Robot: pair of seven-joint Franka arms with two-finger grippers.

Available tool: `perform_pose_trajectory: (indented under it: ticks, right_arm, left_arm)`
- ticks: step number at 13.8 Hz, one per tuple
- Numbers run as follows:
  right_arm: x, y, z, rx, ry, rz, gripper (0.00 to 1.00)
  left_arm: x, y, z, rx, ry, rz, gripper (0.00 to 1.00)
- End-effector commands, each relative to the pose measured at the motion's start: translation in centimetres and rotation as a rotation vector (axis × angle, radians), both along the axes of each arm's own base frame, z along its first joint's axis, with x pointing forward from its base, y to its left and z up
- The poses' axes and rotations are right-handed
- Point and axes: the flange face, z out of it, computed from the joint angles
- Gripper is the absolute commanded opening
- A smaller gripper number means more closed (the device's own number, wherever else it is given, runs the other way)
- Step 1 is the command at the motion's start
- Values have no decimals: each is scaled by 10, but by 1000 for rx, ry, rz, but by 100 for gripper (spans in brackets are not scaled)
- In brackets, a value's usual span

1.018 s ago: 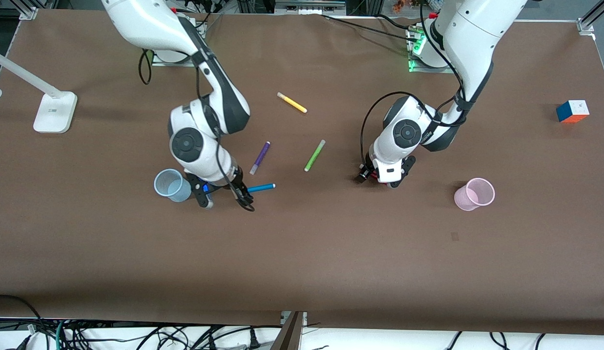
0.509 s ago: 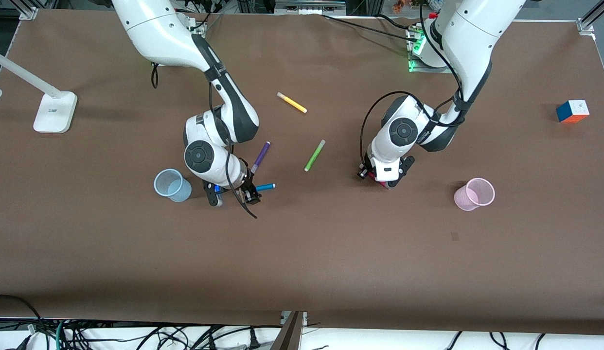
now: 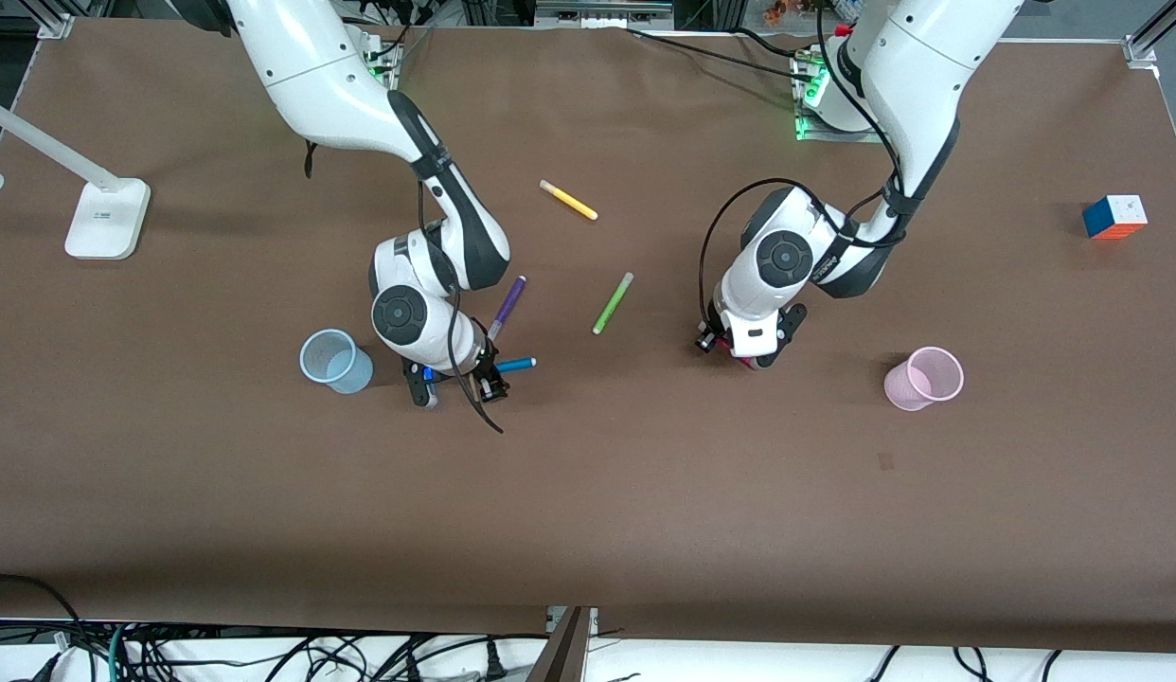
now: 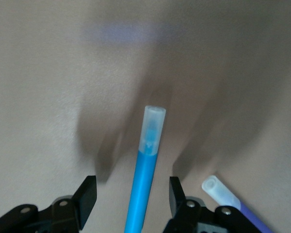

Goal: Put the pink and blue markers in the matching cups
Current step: 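Close the left gripper on pink while the right gripper closes on blue, then lift both markers upright and carry them over their matching cups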

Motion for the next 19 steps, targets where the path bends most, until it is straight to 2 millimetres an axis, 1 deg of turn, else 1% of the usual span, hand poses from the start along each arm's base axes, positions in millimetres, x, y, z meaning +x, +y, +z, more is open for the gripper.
perform_pose_trajectory:
  ticks: [1,2,3,4,6,8,9,10,11,13,15,16,17,18,19]
  right_arm:
    - [2,6,-1,5,-16,13,50]
    - [2,7,0,4,-21,32,34]
    - [-1,12,0,3,-27,71,12]
    - [-1,13,0,4,-30,91,0]
    - [-1,13,0,4,-31,97,0]
    - [-2,16,6,2,-43,132,0]
    - [-3,18,16,-9,-63,210,0]
    - [-2,17,38,-2,-73,254,0]
    - [1,12,57,-1,-69,288,0]
    - [7,-17,99,-6,-29,346,0]
    - [11,-55,137,21,36,380,0]
    - [13,-76,154,50,63,392,0]
    - [13,-96,167,74,94,411,0]
    - [13,-116,180,93,108,430,0]
    - [16,-145,187,113,117,435,0]
  left_arm:
    - [12,-10,44,0,90,68,0]
    - [15,-12,59,-16,150,97,0]
    - [18,-12,77,-27,193,110,0]
    - [25,-11,95,-38,218,120,0]
    - [43,4,127,-74,281,154,0]
    - [58,24,162,-137,365,152,0]
    - [67,43,182,-173,403,156,0]
    - [75,65,197,-200,431,150,0]
    - [81,85,207,-225,437,113,0]
    - [92,130,222,-281,437,65,0]
    - [102,181,225,-409,445,59,0]
    - [107,204,222,-460,428,51,0]
    - [111,226,213,-506,418,39,0]
    - [114,244,206,-563,412,36,0]
    - [117,269,194,-615,415,61,0]
